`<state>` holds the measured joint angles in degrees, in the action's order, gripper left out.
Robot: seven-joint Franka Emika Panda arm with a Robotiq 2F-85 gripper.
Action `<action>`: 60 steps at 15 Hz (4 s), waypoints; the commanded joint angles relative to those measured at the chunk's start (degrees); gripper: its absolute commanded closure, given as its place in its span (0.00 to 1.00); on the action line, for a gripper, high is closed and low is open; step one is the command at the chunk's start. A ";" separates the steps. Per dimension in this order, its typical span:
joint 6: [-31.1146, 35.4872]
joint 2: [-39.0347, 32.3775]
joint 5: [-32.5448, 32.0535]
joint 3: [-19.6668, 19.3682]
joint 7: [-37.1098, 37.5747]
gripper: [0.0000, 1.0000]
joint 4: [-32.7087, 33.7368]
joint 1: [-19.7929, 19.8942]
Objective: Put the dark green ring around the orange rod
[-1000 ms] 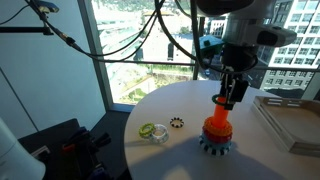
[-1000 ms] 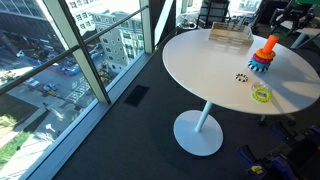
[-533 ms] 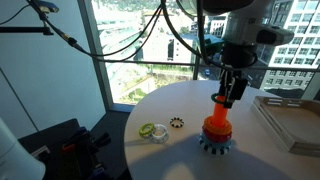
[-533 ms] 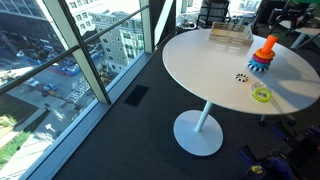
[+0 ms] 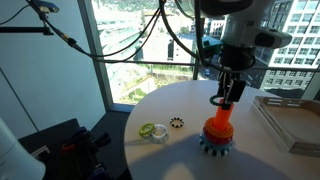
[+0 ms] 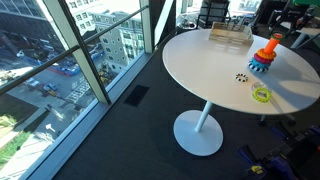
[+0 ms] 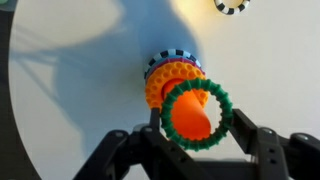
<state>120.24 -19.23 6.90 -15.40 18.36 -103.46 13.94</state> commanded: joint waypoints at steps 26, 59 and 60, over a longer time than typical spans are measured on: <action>0.18 0.63 -0.21 -0.93 0.11 0.55 0.23 1.07; -0.33 -1.05 0.32 -0.29 0.36 0.55 3.57 1.13; -0.31 -0.97 0.34 -0.31 0.34 0.55 3.65 1.16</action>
<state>120.37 -20.11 6.93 -15.96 18.41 -101.37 14.67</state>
